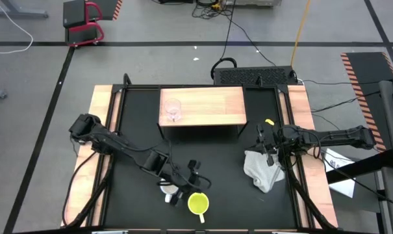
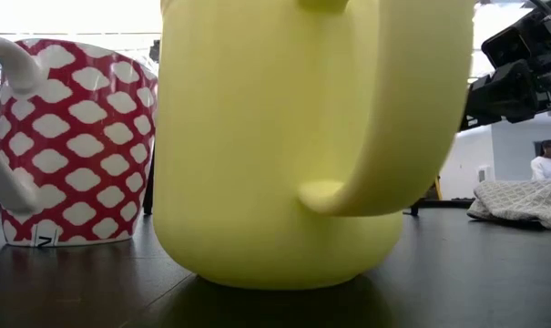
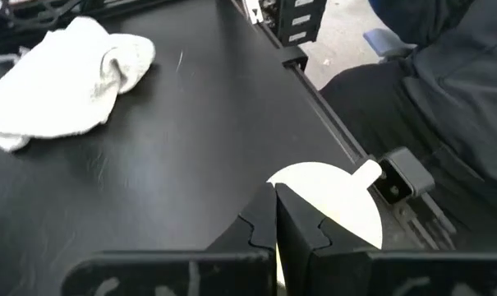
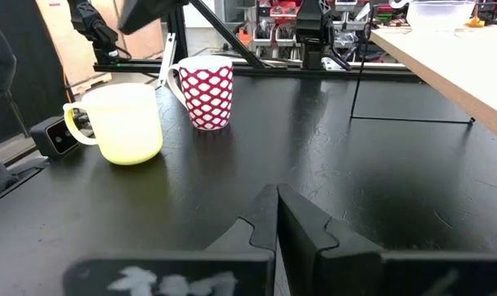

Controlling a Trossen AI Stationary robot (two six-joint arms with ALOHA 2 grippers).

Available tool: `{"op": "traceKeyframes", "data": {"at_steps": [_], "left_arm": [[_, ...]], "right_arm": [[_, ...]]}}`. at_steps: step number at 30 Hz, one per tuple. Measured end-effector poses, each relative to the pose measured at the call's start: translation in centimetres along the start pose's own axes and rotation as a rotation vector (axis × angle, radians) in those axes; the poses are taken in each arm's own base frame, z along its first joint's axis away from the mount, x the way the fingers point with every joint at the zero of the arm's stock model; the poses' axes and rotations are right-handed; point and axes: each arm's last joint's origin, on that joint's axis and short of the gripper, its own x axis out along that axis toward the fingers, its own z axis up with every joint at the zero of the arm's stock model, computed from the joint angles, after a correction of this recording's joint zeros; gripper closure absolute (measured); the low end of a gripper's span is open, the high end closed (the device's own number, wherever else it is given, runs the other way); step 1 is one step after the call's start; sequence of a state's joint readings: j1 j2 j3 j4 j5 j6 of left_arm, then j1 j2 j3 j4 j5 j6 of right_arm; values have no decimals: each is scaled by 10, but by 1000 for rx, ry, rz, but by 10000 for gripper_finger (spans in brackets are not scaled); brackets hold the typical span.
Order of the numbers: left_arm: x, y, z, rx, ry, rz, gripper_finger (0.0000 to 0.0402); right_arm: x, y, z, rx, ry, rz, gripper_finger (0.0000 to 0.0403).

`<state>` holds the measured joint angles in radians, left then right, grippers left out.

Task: Stack small to large cups/mugs on shelf
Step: Put the yellow mug on the shelf

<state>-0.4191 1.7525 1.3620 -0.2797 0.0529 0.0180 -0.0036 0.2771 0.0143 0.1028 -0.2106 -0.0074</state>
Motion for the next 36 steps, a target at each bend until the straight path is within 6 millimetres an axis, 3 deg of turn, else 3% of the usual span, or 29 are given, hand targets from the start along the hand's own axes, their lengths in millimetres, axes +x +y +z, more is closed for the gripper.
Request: {"op": "traceKeyframes", "data": {"at_steps": [11, 36], "left_arm": [[36, 2, -10, 27, 68, -29, 401], [35, -5, -19, -5, 158, -63, 401]], "right_arm": [[0, 0, -1, 1, 7, 0, 403], [0, 0, -1, -2, 8, 0, 403]]}}
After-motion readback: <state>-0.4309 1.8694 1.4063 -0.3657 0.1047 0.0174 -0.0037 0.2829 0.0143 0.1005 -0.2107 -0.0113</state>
